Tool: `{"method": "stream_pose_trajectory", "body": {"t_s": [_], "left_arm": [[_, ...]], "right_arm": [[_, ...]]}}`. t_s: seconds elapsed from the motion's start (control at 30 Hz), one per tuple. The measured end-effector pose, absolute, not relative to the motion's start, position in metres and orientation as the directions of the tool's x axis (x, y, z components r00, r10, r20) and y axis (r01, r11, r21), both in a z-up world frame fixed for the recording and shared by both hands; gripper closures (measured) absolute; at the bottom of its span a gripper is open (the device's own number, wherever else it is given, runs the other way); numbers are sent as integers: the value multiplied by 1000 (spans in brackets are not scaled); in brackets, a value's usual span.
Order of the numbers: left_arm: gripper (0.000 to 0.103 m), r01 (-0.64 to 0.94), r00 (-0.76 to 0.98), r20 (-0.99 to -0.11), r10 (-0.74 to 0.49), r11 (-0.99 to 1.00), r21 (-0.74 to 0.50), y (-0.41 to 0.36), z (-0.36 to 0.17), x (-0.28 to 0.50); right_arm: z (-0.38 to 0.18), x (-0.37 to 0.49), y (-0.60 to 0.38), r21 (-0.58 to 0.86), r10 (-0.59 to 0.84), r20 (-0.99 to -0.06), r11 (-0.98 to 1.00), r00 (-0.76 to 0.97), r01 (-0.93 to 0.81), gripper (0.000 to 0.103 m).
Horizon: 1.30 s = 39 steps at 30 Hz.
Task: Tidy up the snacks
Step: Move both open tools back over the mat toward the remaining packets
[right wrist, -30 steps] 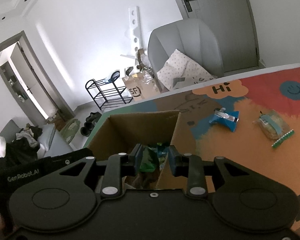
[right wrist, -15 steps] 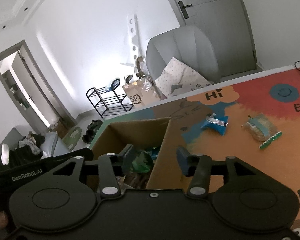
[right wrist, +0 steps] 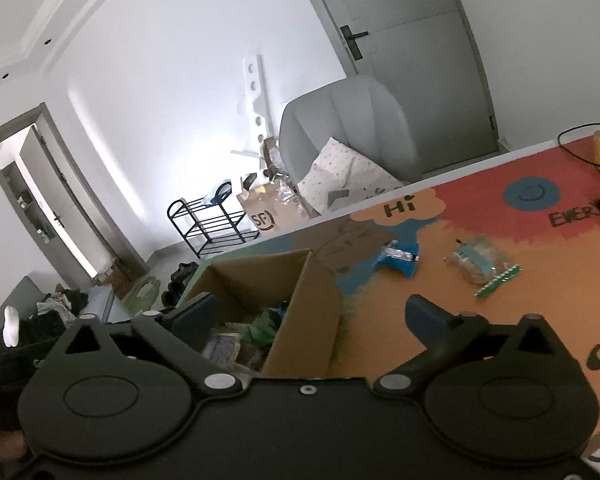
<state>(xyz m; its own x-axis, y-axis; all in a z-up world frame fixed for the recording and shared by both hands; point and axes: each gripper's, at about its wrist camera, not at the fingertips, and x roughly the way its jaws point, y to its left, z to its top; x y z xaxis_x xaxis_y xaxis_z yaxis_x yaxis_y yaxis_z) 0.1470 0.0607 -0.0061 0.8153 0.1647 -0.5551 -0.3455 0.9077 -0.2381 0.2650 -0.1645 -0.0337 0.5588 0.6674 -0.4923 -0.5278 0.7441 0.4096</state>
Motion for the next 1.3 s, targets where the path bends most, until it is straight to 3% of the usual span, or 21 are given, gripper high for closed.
{"method": "stream_pose_trajectory", "body": {"t_s": [0.6,0.73,1.3], "left_arm": [[6,-304,798,-584,149,936,-176,10,2,140],[0,-302,796,-585,157,940,-159,4,3,138],[0,-219,816,-576,53,950,-223,-19,3,141]], "right_arm": [[-26,251,-223,394,610,-474,792,636,-466,0],[-25,245,-228,365,589,-487,808,645,-462,0],[-28,238,-266,328,500,-510,865,700,-379,0]]}}
